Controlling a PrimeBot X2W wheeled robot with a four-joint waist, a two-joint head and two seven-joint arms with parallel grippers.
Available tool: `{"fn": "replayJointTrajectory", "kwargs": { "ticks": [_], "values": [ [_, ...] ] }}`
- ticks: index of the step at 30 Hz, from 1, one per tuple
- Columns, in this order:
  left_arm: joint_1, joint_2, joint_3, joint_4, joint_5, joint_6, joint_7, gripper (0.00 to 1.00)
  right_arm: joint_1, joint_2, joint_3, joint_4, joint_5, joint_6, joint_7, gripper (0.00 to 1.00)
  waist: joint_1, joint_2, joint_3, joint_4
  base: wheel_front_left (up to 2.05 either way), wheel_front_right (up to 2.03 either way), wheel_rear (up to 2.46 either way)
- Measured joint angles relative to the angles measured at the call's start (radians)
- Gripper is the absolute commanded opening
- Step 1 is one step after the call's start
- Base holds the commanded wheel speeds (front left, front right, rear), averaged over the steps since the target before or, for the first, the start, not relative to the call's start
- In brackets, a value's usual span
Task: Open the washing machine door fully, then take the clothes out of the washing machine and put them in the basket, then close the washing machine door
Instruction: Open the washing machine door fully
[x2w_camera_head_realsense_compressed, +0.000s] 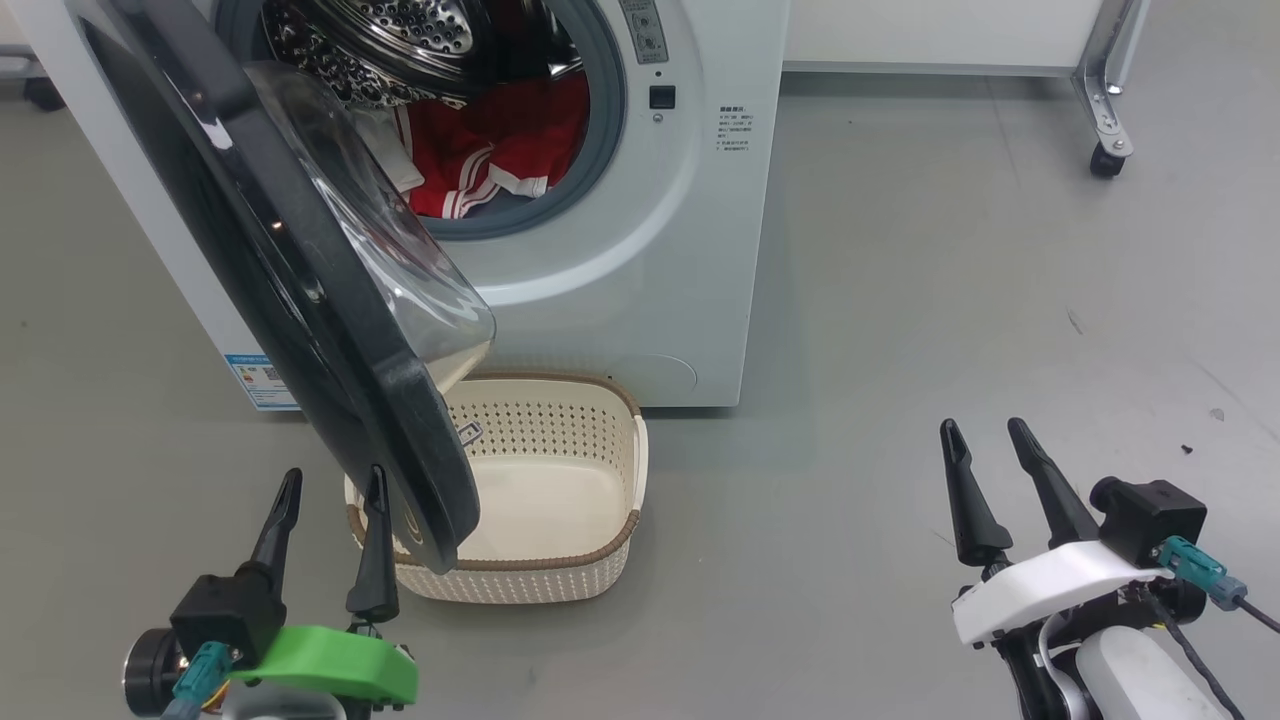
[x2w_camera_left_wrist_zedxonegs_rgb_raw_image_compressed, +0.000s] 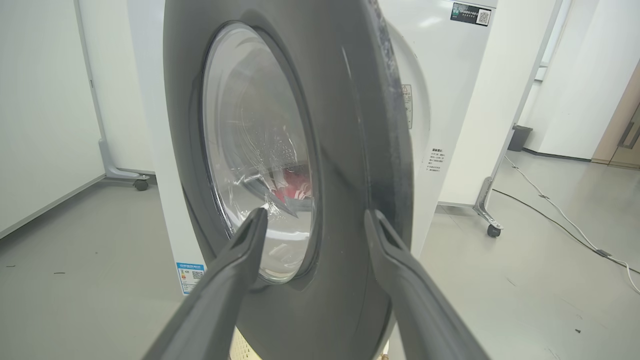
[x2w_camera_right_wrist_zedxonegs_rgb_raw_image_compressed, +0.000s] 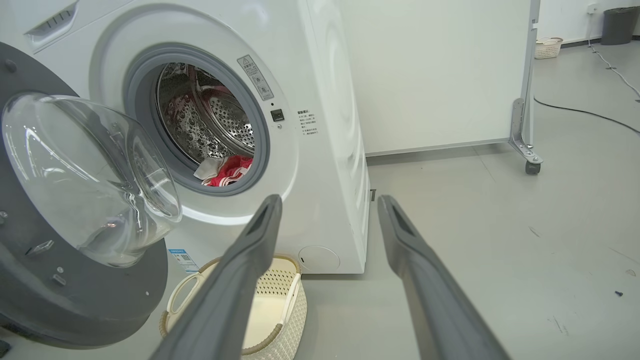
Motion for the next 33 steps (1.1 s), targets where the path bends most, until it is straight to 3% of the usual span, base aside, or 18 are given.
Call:
{"fn": "replayJointTrajectory", "kwargs": {
  "ticks": [31, 32, 33],
  "values": [
    [0.0, 0.0, 0.003, 0.001, -0.001, -0.002, 0.0, 0.97, 0.02, 0.033, -0.043, 0.006, -0.052, 0.03, 0.0, 1.0, 0.0, 0.0, 0.003, 0.001, 0.0, 0.0, 0.0],
    [0.001, 0.0, 0.003, 0.002, -0.001, -0.005, 0.0, 0.43, 0.02, 0.034, -0.044, 0.007, -0.052, 0.031, 0.0, 1.0, 0.0, 0.0, 0.003, 0.001, 0.0, 0.0, 0.0],
    [0.001, 0.0, 0.003, 0.002, -0.001, -0.005, 0.0, 0.0, 0.02, 0.034, -0.044, 0.007, -0.052, 0.031, 0.0, 1.0, 0.0, 0.0, 0.003, 0.001, 0.0, 0.0, 0.0]
  ]
}}
